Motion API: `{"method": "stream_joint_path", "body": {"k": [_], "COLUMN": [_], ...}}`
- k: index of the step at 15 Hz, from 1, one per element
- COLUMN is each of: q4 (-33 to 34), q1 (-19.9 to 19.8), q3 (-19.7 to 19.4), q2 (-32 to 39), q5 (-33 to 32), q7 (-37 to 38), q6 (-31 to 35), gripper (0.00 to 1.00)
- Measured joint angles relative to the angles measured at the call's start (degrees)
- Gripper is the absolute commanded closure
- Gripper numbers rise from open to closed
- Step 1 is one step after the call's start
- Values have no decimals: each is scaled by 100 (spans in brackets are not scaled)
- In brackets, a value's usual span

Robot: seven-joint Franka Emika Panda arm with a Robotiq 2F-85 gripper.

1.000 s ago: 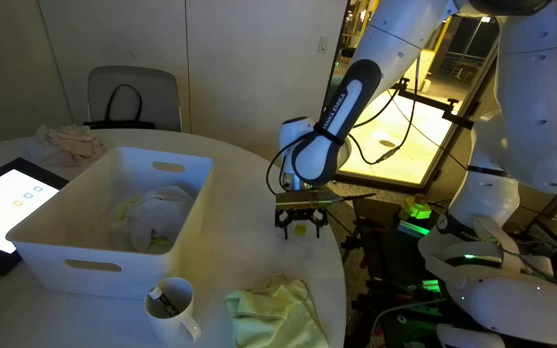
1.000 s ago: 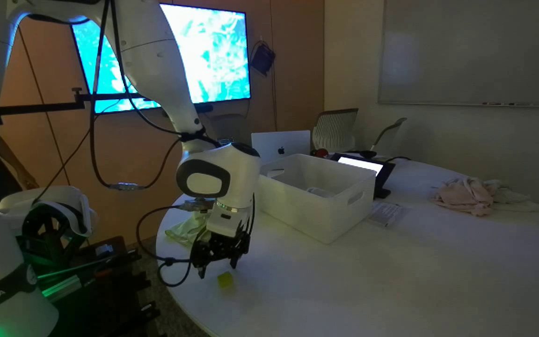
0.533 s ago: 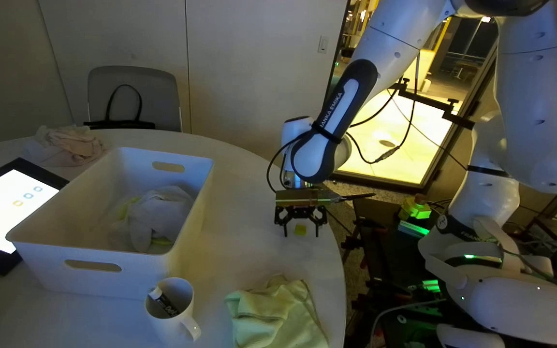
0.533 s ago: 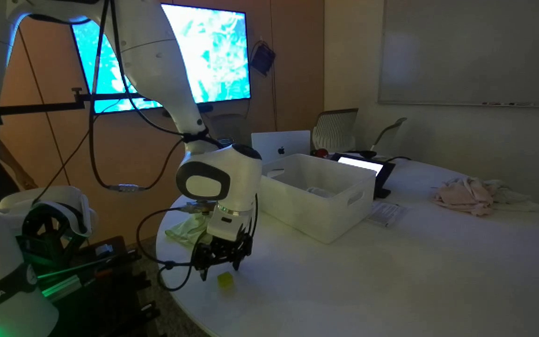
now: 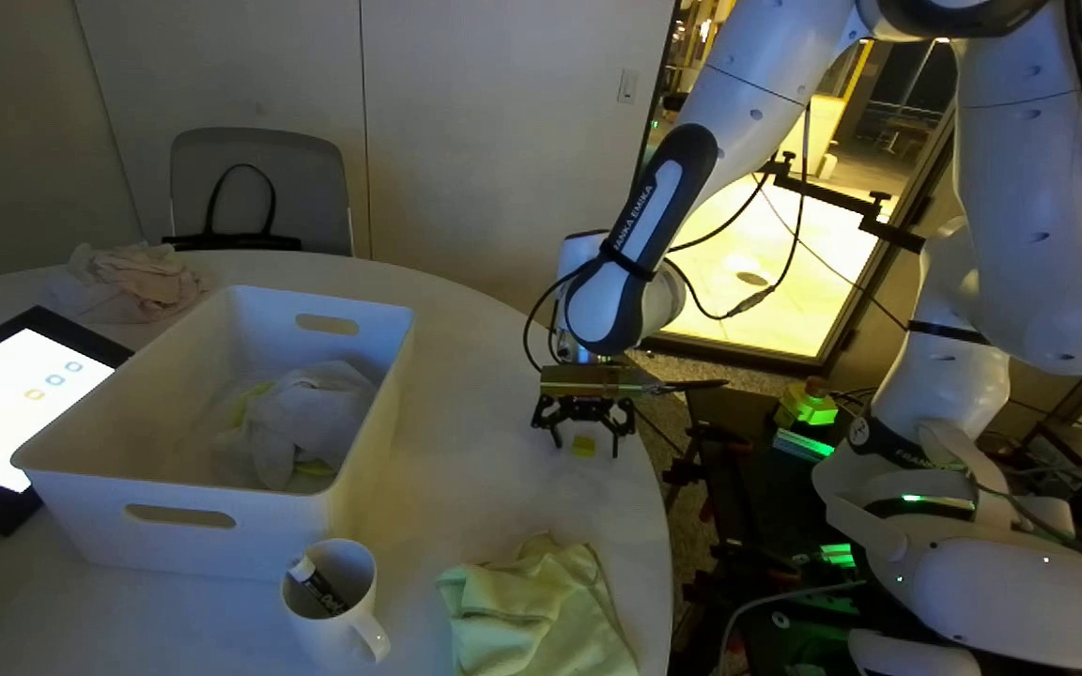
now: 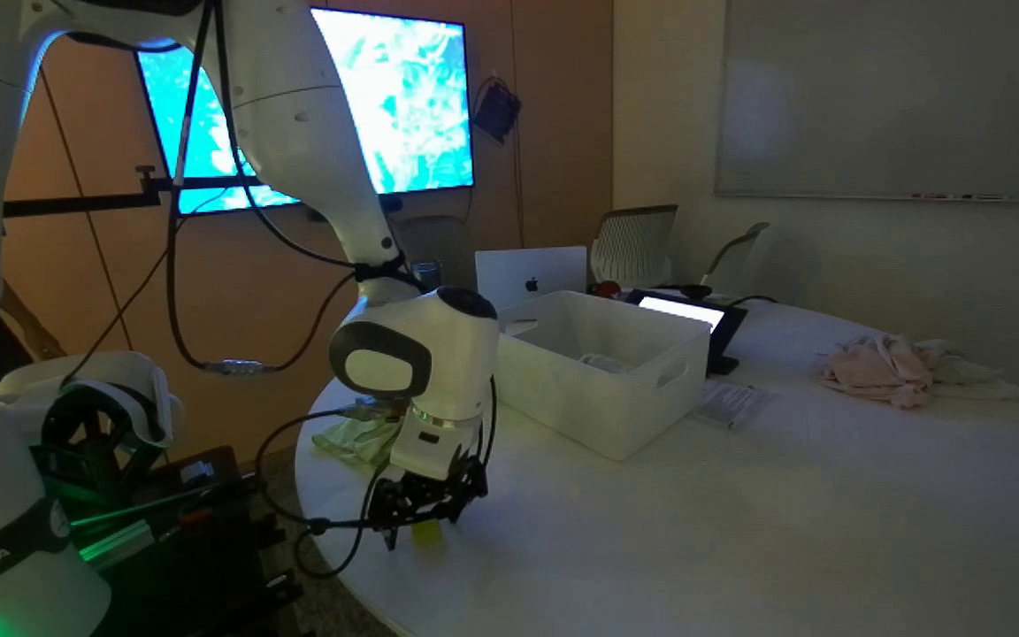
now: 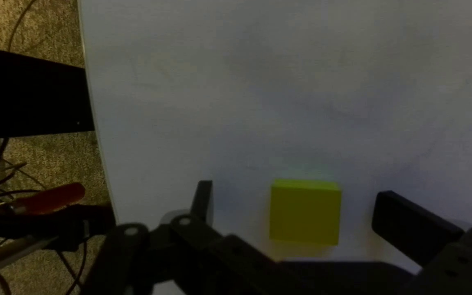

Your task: Put the cloths in the box, then put the marker and the yellow object in the cup

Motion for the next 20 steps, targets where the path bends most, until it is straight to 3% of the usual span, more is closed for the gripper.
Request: {"method": "stream_joint_path", "body": {"k": [20], "q4": [126], "q1": [-166], "q3": [-143], "q2": [81], "q5": [38], "q7": [-352], "q6": [138], "gripper": [0]}}
